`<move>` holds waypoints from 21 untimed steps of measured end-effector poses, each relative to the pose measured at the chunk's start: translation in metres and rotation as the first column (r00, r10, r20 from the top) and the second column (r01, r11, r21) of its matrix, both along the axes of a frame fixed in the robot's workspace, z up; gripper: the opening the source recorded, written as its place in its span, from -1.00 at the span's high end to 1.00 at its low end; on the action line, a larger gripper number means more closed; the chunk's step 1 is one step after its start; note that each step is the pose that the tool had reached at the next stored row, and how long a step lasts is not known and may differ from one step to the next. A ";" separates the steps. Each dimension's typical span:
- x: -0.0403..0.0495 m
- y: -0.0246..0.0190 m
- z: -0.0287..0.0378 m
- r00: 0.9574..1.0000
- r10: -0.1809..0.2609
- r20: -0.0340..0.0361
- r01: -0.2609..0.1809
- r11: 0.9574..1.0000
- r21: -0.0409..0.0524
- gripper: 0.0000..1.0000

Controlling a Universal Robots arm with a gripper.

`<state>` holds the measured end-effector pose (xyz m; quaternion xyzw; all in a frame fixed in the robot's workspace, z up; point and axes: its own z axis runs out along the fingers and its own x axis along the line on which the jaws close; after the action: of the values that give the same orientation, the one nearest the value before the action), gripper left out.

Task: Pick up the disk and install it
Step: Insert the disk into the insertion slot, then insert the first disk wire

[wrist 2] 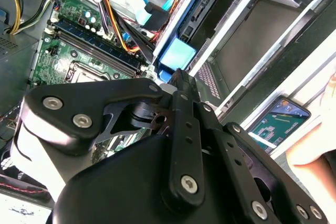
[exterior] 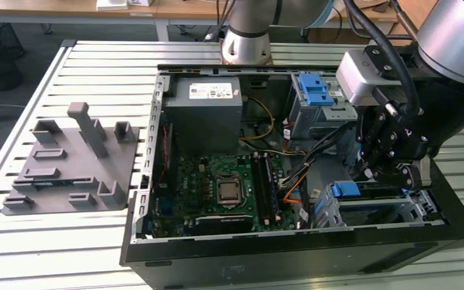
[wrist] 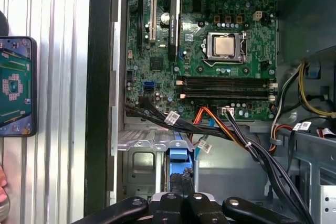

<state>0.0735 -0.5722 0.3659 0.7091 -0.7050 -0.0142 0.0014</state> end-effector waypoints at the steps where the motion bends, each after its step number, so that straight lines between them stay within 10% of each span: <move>1: 0.0018 0.0000 -0.0005 1.000 0.000 0.000 0.000 1.000 0.000 0.79; 21: 0.0119 0.0000 -0.0012 1.000 0.000 0.000 0.000 1.000 0.000 0.79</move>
<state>0.0854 -0.5721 0.3647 0.7091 -0.7050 -0.0142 0.0014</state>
